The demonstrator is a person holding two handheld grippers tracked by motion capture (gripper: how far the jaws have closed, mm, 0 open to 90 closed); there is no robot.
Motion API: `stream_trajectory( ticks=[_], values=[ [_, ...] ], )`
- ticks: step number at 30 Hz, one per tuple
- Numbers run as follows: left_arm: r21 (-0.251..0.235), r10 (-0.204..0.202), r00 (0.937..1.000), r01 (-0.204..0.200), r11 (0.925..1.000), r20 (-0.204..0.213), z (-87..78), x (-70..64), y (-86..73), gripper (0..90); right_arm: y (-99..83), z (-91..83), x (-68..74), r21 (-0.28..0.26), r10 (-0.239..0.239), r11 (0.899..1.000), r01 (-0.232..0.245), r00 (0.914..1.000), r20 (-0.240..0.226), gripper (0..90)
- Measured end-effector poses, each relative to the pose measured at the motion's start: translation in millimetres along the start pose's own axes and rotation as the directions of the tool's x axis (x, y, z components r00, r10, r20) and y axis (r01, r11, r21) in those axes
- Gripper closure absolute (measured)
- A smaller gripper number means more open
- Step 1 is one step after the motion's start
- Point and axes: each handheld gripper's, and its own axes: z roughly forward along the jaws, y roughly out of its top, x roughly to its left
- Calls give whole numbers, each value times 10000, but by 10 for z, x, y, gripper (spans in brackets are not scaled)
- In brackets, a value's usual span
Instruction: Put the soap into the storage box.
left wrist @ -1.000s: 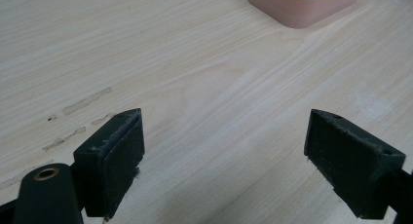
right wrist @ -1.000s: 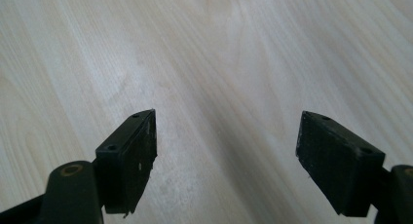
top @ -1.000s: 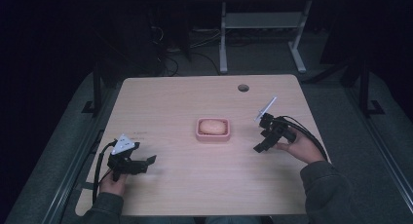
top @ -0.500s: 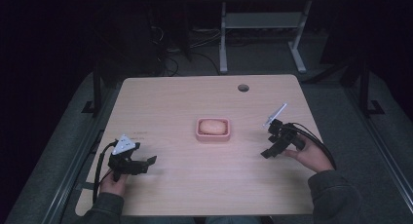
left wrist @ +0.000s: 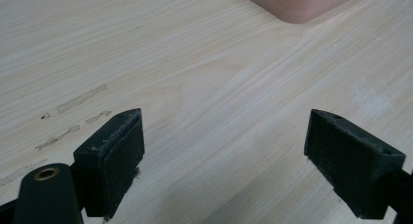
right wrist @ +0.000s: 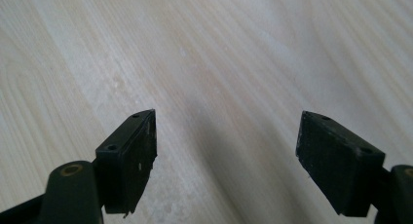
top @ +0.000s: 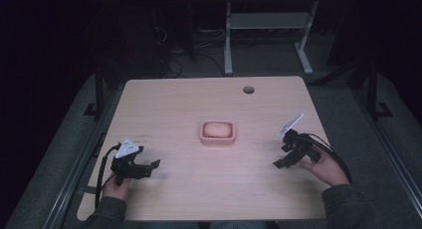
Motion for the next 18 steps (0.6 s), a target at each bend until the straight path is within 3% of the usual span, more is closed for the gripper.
stream_trajectory(
  ticks=[18],
  values=[
    [18, 111, 9999, -111, 9999, 54, -9, -1, -4, 143, -327, -2, 101, -278, 350, 9990, -344, 9992, 215, 214]
  ],
)
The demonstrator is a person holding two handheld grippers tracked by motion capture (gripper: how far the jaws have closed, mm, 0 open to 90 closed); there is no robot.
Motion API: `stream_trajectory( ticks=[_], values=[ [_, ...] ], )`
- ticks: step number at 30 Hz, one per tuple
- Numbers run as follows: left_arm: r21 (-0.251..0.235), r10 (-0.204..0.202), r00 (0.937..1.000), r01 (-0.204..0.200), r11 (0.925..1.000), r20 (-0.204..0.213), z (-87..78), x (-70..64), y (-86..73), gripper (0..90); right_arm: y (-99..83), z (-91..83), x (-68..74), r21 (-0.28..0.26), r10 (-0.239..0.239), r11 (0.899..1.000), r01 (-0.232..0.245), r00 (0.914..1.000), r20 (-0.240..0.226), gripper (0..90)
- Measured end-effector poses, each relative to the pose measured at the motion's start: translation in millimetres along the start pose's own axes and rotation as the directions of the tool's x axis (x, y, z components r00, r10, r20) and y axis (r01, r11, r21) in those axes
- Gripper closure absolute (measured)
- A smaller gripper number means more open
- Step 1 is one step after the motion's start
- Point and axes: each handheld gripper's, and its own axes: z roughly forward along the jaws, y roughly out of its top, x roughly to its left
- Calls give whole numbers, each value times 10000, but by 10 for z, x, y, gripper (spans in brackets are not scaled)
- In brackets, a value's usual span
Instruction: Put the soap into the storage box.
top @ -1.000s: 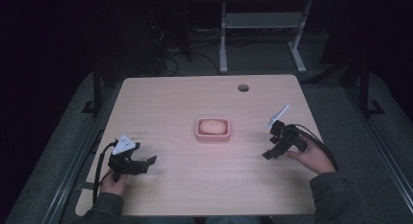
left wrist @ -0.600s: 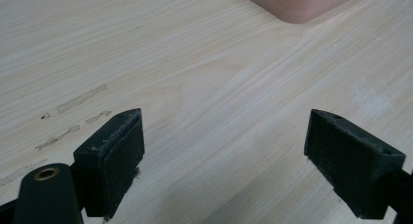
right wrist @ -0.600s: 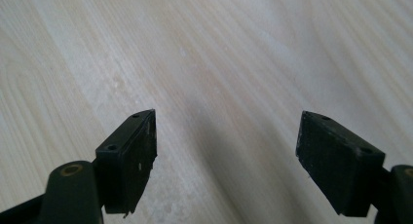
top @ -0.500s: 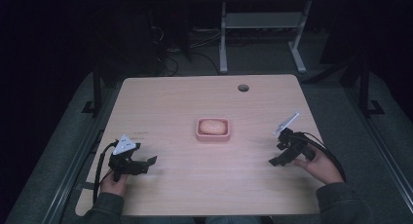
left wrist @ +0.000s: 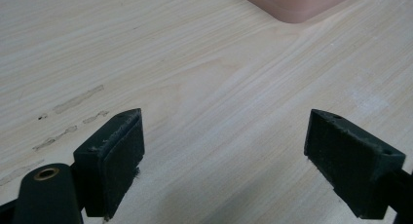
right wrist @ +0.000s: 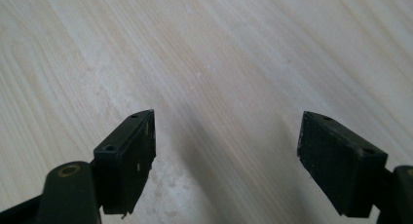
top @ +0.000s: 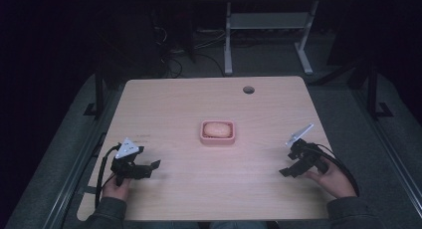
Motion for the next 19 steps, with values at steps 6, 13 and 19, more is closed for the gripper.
stream_trajectory(
  ticks=[6, 13, 19],
  values=[
    [-4, -7, 10000, 7, 10000, -1, -1, -1, 0, 143, -114, -2, 29, -129, 158, 9998, -158, 9999, 36, 212],
    [-46, -56, 10000, 56, 10000, 0, 3, -8, 0, 143, -210, -9, 85, -312, 215, 9993, -212, 9997, 90, 208],
    [-91, -60, 10000, 59, 9999, -19, 2, -5, 4, 143, -192, -30, 120, -346, 165, 9993, -160, 9998, 142, 192]
  ],
)
